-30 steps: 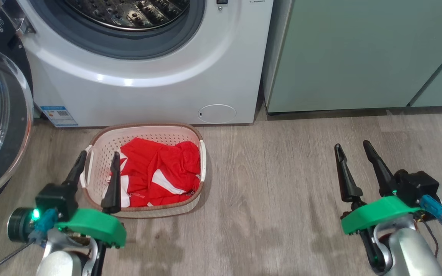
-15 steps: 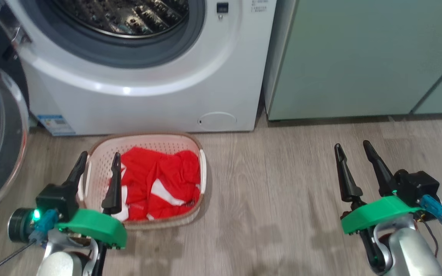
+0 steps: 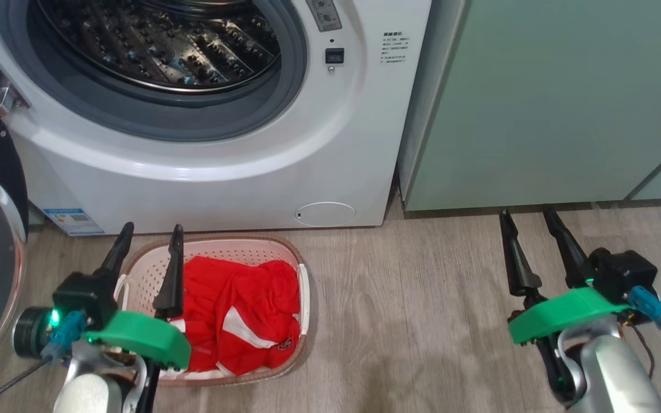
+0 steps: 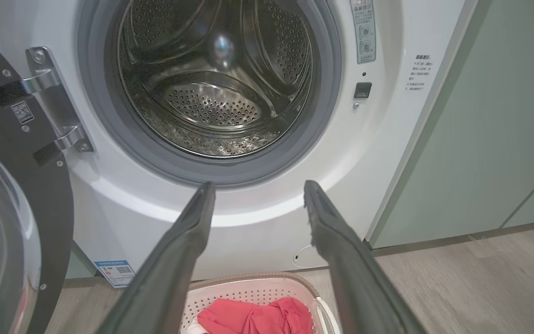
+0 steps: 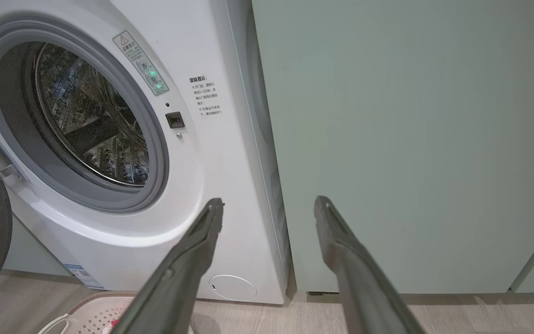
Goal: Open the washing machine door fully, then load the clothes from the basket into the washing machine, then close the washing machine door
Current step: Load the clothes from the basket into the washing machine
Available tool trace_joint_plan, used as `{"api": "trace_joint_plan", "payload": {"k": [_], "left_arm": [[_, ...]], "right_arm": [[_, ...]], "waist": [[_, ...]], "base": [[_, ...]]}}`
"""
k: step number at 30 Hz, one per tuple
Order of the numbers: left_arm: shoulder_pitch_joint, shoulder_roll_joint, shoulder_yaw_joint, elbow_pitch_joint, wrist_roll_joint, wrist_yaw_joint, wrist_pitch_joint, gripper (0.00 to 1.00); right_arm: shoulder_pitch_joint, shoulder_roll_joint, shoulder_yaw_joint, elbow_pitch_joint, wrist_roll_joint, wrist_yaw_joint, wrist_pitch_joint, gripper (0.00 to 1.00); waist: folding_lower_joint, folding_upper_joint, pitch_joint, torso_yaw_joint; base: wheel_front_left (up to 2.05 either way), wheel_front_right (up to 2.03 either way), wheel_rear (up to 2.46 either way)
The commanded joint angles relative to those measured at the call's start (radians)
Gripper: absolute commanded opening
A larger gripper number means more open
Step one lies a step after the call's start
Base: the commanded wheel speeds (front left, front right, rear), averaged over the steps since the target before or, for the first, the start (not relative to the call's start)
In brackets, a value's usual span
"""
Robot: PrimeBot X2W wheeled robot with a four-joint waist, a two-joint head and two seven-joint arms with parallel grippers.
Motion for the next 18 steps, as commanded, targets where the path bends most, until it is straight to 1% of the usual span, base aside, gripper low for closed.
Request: {"api": "trace_joint_plan", "payload": {"k": [1, 18], "left_arm": [[-0.035, 0.019, 0.030, -0.041, -0.003, 0.001, -0.008, 1.00], [-0.038, 0.029, 0.018, -0.033, -0.009, 0.012, -0.013, 1.00]], "right_arm": [[-0.036, 0.001, 0.026, -0.033, 0.004, 0.000, -0.009, 1.00], [-0.036, 0.001, 0.026, -0.033, 0.005, 0.000, -0.009, 1.00]], "waist": [[-0.0001, 0.0000, 0.001, 0.000], [-0.0001, 0.0000, 0.000, 0.006]], "base": [[0.00, 0.00, 0.00], [0.00, 0.00, 0.00]]}}
